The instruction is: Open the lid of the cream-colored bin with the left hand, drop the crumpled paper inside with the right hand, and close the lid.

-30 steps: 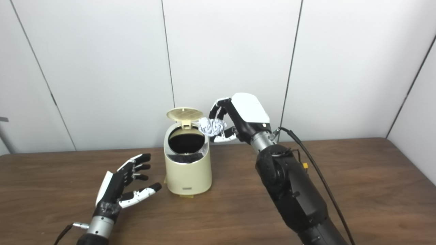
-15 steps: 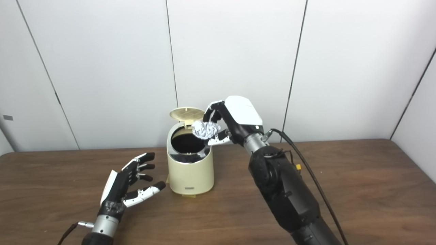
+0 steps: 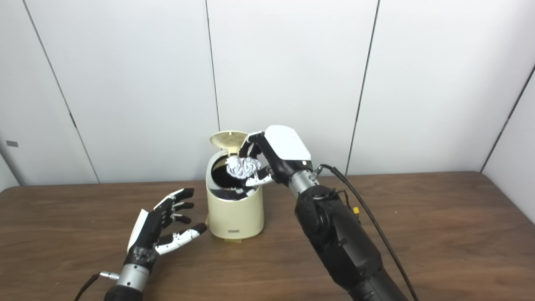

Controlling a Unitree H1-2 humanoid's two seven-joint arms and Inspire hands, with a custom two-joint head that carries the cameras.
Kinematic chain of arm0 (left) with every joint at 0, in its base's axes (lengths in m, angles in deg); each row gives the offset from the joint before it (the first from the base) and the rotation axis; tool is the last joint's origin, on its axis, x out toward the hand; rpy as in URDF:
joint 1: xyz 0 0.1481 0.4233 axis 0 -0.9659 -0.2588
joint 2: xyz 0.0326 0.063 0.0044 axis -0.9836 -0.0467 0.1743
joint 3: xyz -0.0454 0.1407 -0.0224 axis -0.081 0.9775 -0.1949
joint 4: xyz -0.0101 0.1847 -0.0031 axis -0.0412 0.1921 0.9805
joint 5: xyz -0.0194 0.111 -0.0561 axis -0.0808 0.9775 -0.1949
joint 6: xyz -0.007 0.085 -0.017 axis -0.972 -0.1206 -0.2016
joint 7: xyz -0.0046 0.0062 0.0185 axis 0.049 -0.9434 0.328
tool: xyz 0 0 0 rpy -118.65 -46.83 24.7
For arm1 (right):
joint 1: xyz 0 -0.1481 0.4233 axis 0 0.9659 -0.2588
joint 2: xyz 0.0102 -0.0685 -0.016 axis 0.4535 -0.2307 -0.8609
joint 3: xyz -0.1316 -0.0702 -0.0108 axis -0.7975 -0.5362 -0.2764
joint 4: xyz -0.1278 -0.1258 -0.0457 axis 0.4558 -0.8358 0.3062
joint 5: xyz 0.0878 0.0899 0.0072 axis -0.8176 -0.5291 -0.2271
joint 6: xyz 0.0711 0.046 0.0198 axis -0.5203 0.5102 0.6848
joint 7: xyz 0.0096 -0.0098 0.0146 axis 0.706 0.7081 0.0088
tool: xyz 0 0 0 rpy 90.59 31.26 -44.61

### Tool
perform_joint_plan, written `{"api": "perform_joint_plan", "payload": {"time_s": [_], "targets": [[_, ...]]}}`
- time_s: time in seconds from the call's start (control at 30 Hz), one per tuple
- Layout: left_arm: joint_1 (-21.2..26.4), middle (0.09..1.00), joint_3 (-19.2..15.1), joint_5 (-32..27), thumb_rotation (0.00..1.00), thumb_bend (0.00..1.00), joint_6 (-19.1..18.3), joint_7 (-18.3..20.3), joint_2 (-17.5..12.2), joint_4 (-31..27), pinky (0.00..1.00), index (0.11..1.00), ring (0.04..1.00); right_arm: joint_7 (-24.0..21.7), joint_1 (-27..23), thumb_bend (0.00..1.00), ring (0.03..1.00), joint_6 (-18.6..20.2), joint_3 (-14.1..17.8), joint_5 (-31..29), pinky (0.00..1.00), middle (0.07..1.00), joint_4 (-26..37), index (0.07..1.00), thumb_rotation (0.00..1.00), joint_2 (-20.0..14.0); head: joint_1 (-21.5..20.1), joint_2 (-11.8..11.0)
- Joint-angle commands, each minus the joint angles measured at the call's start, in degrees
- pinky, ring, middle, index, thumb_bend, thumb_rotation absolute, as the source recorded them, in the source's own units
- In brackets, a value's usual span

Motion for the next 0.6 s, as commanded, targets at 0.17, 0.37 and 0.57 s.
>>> {"api": "perform_joint_plan", "payload": {"time_s": [0.17,0.37,0.57], "targets": [[-1.56,0.85,0.53,0.38,0.26,0.8,0.77,-0.53,1.4,0.49,0.61,0.849,0.773,-5.66,-3.25,0.91,0.67,1.44,-1.42,0.53,0.6,0.681,2.81,0.726,0.26,-1.93,0.1,0.31],[-1.41,0.844,0.53,0.63,0.27,0.81,1.19,-0.57,1.35,0.84,0.61,0.844,0.765,-7.83,-3.15,0.91,0.706,2.16,-2.1,0.53,0.59,0.769,4.19,0.759,0.28,-2.82,0.04,0.41],[-1.29,0.847,0.47,0.6,0.27,0.81,1.14,-0.68,1.51,1.04,0.6,0.844,0.765,-8.75,-2.98,0.91,0.71,2.37,-2.28,0.63,0.6,0.779,4.67,0.771,0.24,-2.93,0.06,0.39]]}}
